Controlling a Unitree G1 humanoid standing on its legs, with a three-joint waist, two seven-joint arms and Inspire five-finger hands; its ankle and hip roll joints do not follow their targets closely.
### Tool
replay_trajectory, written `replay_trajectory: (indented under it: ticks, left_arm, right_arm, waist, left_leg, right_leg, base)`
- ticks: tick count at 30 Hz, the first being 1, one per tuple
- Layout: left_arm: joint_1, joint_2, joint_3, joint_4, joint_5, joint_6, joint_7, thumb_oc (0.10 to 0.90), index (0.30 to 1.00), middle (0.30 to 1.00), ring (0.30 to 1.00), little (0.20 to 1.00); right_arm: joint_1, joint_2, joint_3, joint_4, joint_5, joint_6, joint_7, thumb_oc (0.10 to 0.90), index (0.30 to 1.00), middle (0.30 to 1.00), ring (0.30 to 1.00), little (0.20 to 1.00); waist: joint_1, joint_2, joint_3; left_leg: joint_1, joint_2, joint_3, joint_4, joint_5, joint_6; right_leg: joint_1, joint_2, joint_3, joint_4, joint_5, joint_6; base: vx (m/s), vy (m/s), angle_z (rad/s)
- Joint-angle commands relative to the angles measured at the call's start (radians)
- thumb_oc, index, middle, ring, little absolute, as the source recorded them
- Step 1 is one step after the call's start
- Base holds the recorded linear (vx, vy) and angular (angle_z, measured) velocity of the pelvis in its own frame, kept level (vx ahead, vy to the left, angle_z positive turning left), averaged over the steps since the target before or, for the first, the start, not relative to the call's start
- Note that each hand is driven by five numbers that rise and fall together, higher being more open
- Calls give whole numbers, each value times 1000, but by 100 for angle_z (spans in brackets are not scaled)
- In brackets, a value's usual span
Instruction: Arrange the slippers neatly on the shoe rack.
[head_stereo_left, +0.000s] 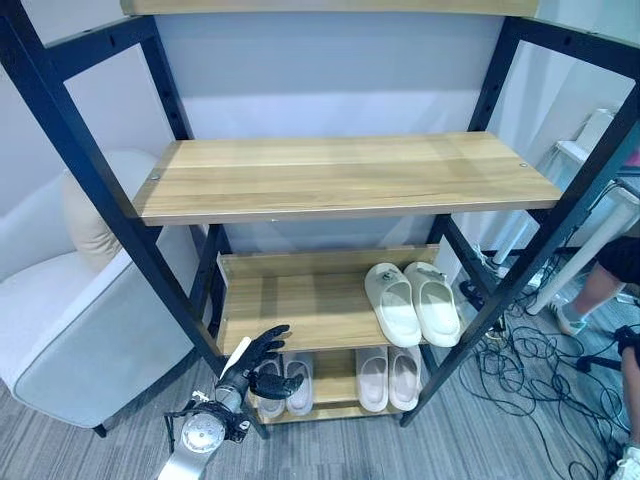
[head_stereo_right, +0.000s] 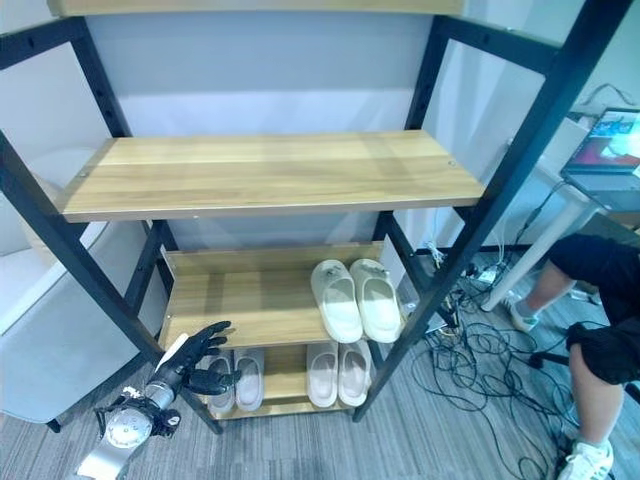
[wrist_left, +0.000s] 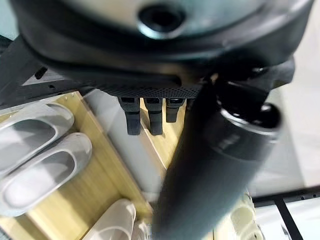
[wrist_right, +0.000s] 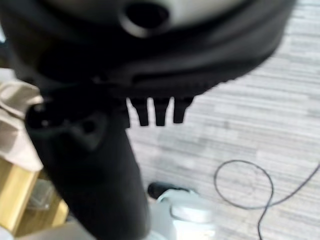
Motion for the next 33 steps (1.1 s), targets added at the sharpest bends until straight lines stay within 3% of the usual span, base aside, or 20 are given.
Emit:
replay_trajectory:
  ticks: [1, 8, 11, 14, 20, 23, 27, 33]
  left_arm:
    - [39, 6, 120, 57, -28, 48, 26, 800, 900, 900, 900, 900]
    - [105, 0, 196, 30, -89, 41, 27, 800, 900, 900, 900, 900]
    - [169, -8, 247, -216, -190, 35, 11, 800, 900, 900, 900, 900]
    - [217, 8, 230, -303, -225, 22, -12, 800, 900, 900, 900, 900]
    - [286, 53, 217, -302, -216, 17, -33, 800, 900, 900, 900, 900]
    - [305, 67, 211, -278, -209, 16, -42, 800, 900, 900, 900, 900]
    - [290, 101, 185, -67, -94, 15, -53, 800, 900, 900, 900, 900]
    - [160, 79, 124, 182, 41, 19, -13, 800, 900, 900, 900, 900]
  right_arm:
    - [-44, -26, -21, 37, 4, -12, -14, 800, 900, 900, 900, 900]
    - [-40, -30, -30, 37, -3, -13, -10, 800, 900, 900, 900, 900]
    - [-34, -28, -37, 49, -18, -11, -12, 800, 900, 900, 900, 900]
    - [-34, -20, -17, 66, -25, -12, -7, 800, 900, 900, 900, 900]
    - [-63, -17, 14, 61, -33, -18, -9, 800, 900, 900, 900, 900]
    - [-67, -17, 23, 50, -33, -22, -11, 800, 900, 900, 900, 900]
    - [-90, -19, 40, 39, -33, -24, -8, 800, 900, 900, 900, 900]
    - [-100, -21, 43, 27, -29, -23, -12, 800, 900, 900, 900, 900]
  waist:
    - [12, -26, 1]
    - [29, -22, 1]
    - [47, -21, 5]
    - [59, -21, 6]
    - [73, -14, 14]
    - [76, -10, 17]
    - [71, -3, 22]
    - [53, -3, 27]
  left_leg:
    - [16, 53, 60, 9, -55, -36]
    - [21, 50, 62, 9, -56, -33]
    - [21, 49, 57, 9, -57, -34]
    - [25, 48, 54, 9, -59, -33]
    - [28, 44, 49, 9, -60, -31]
    - [28, 43, 47, 9, -60, -30]
    - [22, 38, 39, 9, -57, -31]
    - [9, 35, 30, 9, -55, -32]
  right_leg:
    - [-82, 1, -30, 12, 99, 31]
    - [-78, -2, -29, 12, 101, 32]
    - [-75, -5, -37, 12, 103, 33]
    - [-71, -6, -43, 12, 102, 34]
    - [-64, -12, -47, 12, 100, 36]
    - [-62, -13, -48, 12, 99, 35]
    - [-64, -16, -50, 12, 97, 37]
    - [-71, -19, -55, 12, 91, 37]
  base:
    - [20, 32, -3]
    - [18, 36, -3]
    - [17, 29, -2]
    - [4, 4, 2]
    - [6, 6, 2]
    - [1, 5, 1]
    - [0, 0, 0]
    - [-10, 19, 9]
